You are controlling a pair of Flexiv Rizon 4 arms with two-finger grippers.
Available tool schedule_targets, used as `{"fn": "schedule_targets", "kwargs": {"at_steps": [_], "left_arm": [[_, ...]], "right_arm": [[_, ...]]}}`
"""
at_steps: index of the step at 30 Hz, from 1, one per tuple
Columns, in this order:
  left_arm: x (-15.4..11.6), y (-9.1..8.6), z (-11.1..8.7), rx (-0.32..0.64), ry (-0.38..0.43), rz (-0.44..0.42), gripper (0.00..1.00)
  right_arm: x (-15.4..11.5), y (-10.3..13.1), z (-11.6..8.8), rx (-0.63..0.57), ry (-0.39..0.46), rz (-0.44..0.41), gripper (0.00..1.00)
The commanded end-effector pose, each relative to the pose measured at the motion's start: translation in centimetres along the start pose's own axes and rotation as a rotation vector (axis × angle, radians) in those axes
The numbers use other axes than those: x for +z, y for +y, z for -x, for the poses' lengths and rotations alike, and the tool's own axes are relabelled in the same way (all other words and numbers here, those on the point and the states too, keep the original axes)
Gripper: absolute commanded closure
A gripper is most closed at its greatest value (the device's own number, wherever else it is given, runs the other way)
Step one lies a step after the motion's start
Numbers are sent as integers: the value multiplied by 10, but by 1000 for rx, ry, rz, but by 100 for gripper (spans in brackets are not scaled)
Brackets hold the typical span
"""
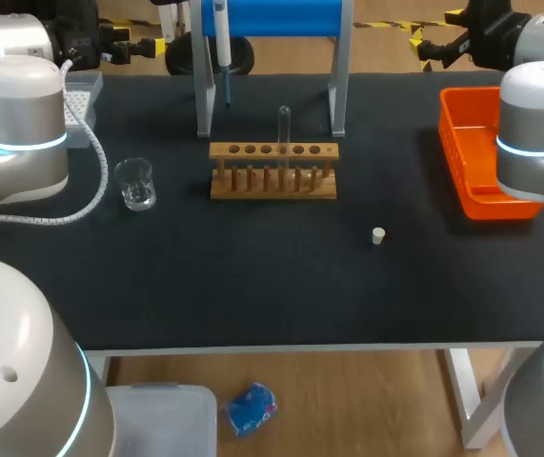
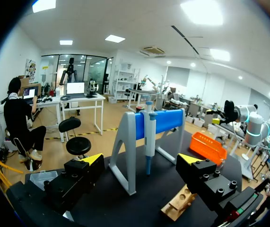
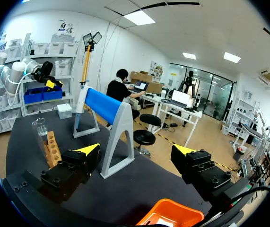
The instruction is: Invert the test tube, pick up the pipette, mount the tip to pipette, aspirate from beaker and dispense into the tube, eject the tip, return the pipette, and cap with the stopper.
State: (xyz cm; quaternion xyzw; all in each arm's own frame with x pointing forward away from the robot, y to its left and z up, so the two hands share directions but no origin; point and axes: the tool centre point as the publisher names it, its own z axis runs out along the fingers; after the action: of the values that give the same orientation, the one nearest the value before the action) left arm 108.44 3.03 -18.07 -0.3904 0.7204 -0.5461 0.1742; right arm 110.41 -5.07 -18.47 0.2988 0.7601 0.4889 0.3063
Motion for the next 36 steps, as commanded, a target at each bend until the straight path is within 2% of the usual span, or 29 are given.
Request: {"fn": "schedule_targets", "kwargs": {"at_steps": [1,26,28,31,33,36], "left_arm": [[0,1,-1,1,-3,-4,0],[0,1,-1,1,-3,-4,0],[-4,-6,-6,105,-5,21,0],[-14,-14,-19,172,103,-21,0],[-20,-15,-27,227,170,-12,0],[-29,-15,-37,249,234,-20,0]], "right_arm": [[0,1,0,0,1,-4,0],[0,1,0,0,1,-4,0],[-4,4,0,-9,20,22,0],[-18,10,-8,-21,106,81,0],[-29,11,-17,-33,171,110,0],[-44,13,-28,-33,256,161,0]]}}
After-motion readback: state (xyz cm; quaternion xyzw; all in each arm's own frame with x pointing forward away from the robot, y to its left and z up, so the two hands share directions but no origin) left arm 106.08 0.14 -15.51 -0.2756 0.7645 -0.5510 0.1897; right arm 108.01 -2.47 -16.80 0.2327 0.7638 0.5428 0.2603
